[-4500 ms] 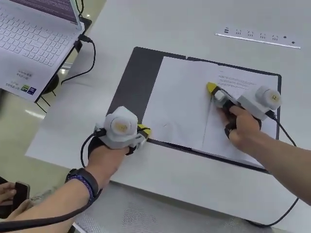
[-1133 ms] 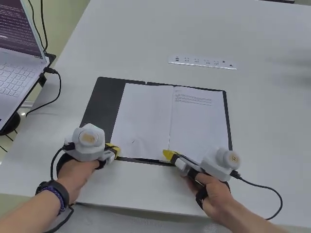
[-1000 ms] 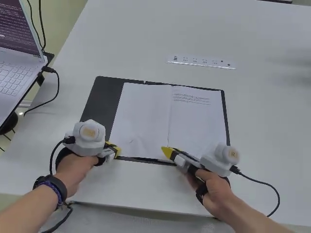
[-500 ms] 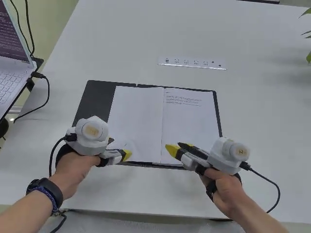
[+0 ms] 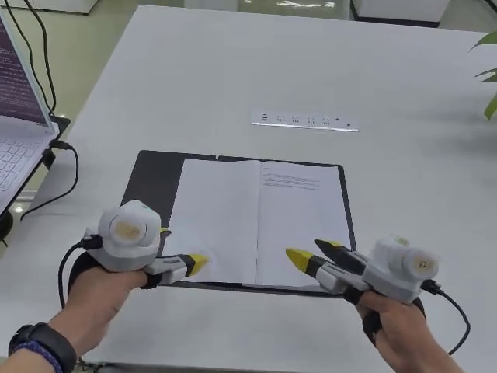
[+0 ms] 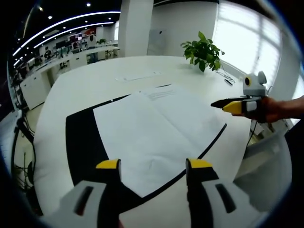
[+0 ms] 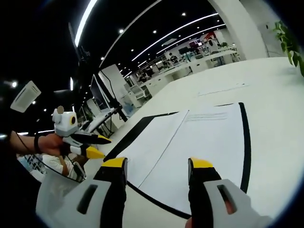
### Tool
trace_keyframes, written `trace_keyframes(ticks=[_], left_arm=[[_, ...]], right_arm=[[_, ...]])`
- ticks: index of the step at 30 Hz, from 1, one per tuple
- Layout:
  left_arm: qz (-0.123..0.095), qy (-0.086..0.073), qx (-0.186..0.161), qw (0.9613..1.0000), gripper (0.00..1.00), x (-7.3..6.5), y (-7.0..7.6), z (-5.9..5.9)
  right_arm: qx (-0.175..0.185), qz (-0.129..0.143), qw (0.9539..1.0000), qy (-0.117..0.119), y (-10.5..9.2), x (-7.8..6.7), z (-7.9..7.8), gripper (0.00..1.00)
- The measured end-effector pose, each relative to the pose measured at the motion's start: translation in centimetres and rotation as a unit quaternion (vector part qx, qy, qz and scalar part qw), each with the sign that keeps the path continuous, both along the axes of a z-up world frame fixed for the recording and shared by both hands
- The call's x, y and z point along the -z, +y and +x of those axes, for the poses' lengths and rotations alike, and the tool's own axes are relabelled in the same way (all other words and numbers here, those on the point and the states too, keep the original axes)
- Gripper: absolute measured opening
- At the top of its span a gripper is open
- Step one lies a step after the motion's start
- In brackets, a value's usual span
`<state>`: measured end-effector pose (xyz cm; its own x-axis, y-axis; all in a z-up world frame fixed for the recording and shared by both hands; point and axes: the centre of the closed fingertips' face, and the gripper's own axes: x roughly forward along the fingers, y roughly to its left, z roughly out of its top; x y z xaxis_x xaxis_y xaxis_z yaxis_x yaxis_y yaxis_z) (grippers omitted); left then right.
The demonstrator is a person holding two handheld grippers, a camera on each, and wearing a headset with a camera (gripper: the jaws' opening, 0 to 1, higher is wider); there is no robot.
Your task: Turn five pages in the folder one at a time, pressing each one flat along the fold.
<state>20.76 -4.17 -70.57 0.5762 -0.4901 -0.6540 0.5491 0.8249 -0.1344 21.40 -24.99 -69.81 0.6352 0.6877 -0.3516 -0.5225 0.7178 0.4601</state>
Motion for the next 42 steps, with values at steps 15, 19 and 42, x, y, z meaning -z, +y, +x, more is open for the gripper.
trace_keyframes(ticks=[15, 19, 42], left_arm=[[-0.014, -0.036, -0.025, 0.9990, 0.60, -4.6, 2.0, -0.8], [0.003, -0.047, -0.021, 0.9987, 0.63, -4.7, 2.7, -1.4], [-0.023, -0.032, -0.042, 0.9983, 0.70, -3.5, 2.8, -3.2]], right_arm=[[0.037, -0.025, 0.9988, -0.019, -5.2, -2.5, -1.1, 0.60], [0.047, -0.028, 0.9983, -0.021, -6.3, -2.7, -1.7, 0.61], [0.052, -0.047, 0.9974, -0.014, -7.6, -1.7, -3.8, 0.68]])
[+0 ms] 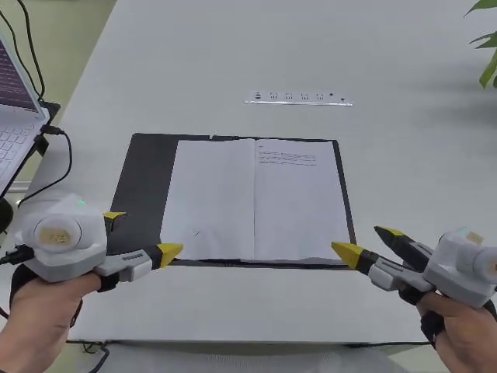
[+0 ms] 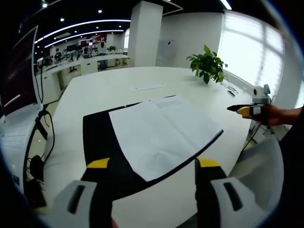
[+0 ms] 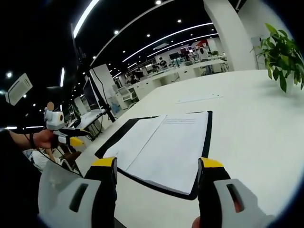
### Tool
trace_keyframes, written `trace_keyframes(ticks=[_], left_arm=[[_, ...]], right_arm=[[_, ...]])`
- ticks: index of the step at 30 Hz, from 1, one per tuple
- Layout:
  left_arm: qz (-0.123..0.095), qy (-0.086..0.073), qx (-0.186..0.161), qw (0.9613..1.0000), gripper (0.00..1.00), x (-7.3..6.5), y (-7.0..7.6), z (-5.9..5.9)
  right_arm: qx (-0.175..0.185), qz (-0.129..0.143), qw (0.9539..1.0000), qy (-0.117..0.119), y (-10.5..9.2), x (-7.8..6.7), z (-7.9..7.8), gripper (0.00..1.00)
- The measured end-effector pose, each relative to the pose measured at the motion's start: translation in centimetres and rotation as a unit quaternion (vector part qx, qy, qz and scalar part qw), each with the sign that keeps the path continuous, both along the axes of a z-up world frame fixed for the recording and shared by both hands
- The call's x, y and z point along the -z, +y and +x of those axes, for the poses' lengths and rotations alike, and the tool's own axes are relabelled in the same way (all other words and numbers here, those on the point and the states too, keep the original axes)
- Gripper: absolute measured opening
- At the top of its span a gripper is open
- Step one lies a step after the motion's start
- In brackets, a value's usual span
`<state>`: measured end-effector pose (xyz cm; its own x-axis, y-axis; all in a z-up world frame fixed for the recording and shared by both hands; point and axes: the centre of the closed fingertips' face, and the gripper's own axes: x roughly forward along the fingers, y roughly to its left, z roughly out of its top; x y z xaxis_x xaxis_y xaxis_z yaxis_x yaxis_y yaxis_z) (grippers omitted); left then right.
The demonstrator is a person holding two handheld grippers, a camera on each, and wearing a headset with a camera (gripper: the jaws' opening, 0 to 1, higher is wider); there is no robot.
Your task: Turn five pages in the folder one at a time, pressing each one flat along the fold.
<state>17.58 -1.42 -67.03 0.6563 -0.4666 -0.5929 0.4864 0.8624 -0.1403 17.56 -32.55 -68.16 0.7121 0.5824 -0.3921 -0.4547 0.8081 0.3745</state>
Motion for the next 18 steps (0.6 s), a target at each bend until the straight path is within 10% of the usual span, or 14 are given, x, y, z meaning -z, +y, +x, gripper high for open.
trace_keyframes(ticks=[18], left_arm=[[0.001, 0.000, 0.038, 0.9993, 0.70, -0.3, -3.1, 0.9]], right_arm=[[0.015, 0.006, 0.9998, 0.010, -1.2, 0.4, -0.4, 0.67]])
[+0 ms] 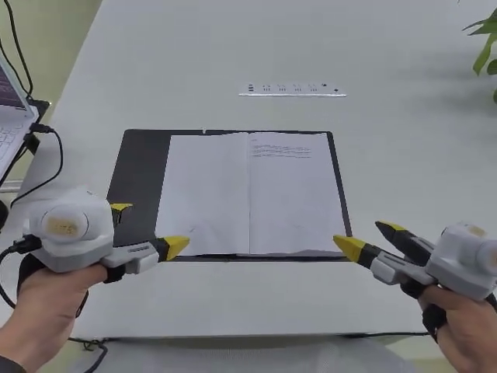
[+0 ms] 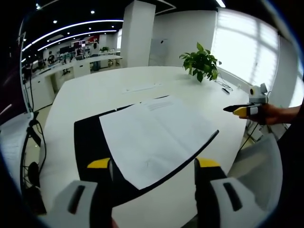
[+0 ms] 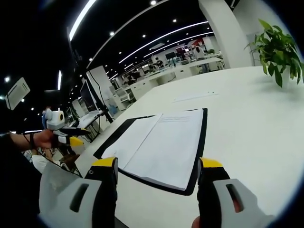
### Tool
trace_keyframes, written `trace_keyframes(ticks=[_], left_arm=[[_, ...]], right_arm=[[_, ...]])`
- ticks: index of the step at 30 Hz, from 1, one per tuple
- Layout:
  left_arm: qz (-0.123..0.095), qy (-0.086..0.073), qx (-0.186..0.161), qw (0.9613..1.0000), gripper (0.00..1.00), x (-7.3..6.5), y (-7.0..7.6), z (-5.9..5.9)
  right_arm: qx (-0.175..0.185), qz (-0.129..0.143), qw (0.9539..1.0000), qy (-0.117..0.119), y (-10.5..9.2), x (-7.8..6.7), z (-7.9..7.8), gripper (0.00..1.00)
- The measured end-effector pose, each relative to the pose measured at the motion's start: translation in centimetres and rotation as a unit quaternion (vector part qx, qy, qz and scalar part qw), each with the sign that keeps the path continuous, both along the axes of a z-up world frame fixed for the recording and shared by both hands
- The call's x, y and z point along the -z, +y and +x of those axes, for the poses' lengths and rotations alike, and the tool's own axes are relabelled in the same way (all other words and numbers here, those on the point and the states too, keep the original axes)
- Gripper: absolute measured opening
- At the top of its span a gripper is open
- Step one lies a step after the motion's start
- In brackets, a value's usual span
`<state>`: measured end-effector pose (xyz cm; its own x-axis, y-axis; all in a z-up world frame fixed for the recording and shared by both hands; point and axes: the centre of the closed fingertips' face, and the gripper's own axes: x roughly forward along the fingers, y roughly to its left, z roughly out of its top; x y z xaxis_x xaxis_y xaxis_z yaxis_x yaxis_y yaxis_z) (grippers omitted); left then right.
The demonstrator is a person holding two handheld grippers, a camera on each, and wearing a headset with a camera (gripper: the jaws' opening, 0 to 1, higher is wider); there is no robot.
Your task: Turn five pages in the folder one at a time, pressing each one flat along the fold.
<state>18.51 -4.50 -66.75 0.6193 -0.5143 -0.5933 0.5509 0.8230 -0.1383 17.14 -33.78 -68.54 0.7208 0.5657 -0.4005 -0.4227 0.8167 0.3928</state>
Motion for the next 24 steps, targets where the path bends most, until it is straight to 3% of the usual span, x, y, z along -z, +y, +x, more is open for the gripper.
trace_keyframes(ticks=[11, 24], left_arm=[[0.001, 0.006, 0.074, 0.9972, 0.69, 0.2, -5.9, 0.7], [0.018, 0.003, 0.154, 0.9879, 0.67, 0.7, -11.4, 2.7]], right_arm=[[0.018, 0.009, 0.9998, 0.008, -1.2, 0.6, -0.1, 0.66], [0.029, 0.013, 0.9994, 0.013, -2.0, 0.7, -0.6, 0.66]])
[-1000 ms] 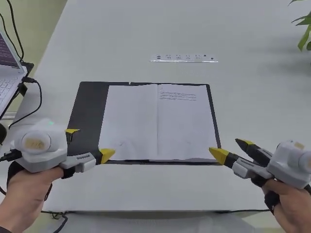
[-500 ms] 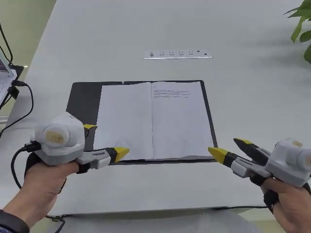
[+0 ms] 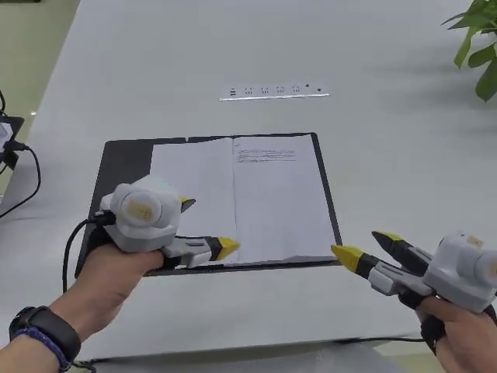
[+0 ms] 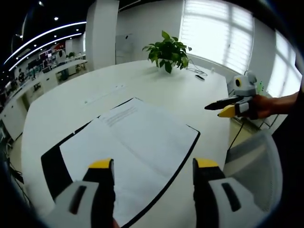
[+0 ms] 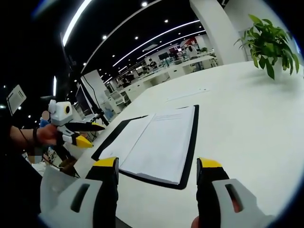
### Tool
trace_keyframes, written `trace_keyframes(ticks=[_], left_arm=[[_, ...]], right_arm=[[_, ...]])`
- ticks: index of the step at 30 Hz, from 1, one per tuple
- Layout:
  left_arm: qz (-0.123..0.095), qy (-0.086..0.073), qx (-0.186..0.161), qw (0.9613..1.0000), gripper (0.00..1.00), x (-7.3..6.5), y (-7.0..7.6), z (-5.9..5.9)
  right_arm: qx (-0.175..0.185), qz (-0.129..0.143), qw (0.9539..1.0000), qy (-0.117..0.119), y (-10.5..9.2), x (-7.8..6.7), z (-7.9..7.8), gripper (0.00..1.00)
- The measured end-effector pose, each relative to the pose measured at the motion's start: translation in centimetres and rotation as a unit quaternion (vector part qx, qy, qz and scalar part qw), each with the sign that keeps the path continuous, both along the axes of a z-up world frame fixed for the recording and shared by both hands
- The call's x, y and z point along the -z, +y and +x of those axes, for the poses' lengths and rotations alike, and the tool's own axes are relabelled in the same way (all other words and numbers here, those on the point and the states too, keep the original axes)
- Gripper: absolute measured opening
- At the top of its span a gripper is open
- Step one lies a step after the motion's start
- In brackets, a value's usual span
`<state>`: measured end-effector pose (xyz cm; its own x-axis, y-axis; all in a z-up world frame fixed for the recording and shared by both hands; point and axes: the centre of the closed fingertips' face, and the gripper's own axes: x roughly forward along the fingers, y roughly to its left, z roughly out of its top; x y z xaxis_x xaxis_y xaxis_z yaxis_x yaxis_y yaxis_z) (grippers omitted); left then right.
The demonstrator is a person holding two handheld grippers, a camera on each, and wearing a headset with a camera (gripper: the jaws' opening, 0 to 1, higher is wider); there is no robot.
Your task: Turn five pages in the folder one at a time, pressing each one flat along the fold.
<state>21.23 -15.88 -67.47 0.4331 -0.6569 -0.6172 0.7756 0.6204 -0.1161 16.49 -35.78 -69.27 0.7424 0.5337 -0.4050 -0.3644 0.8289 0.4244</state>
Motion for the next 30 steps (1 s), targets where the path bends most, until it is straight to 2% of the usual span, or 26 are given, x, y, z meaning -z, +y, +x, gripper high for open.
trace_keyframes(ticks=[2, 4, 7, 11, 16, 22, 25, 30], left_arm=[[0.001, 0.000, 0.012, 0.9999, 0.66, 0.2, -0.8, 0.5], [0.002, 0.001, 0.021, 0.9998, 0.66, 0.1, -1.7, 0.4], [-0.014, 0.018, 0.030, 0.9993, 0.66, 0.3, -3.5, 0.7], [-0.012, 0.015, 0.047, 0.9987, 0.65, 0.5, -5.7, 1.0], [-0.010, 0.018, 0.064, 0.9977, 0.65, 1.6, -8.4, 1.4], [-0.022, 0.024, 0.089, 0.9955, 0.65, 2.3, -12.2, 0.5], [-0.019, 0.021, 0.097, 0.9948, 0.64, 2.7, -13.6, 0.1], [-0.010, 0.013, 0.104, 0.9944, 0.64, 4.0, -15.5, 0.6]], right_arm=[[-0.001, -0.001, 1.0000, 0.001, 0.0, 0.1, -0.1, 0.66], [0.000, -0.001, 1.0000, 0.002, 0.0, 0.1, -0.2, 0.66], [0.000, -0.001, 1.0000, 0.005, 0.0, 0.3, -0.4, 0.65], [0.001, -0.004, 0.9999, 0.009, -0.1, 0.6, -0.7, 0.65], [0.005, -0.002, 1.0000, 0.008, -0.1, 0.4, -1.0, 0.65], [0.004, -0.007, 0.9999, 0.013, -0.4, 0.9, -1.5, 0.64], [0.005, -0.007, 0.9999, 0.013, -0.7, 0.9, -1.6, 0.65], [0.008, -0.005, 0.9998, 0.015, -1.0, 1.2, -1.7, 0.65]])
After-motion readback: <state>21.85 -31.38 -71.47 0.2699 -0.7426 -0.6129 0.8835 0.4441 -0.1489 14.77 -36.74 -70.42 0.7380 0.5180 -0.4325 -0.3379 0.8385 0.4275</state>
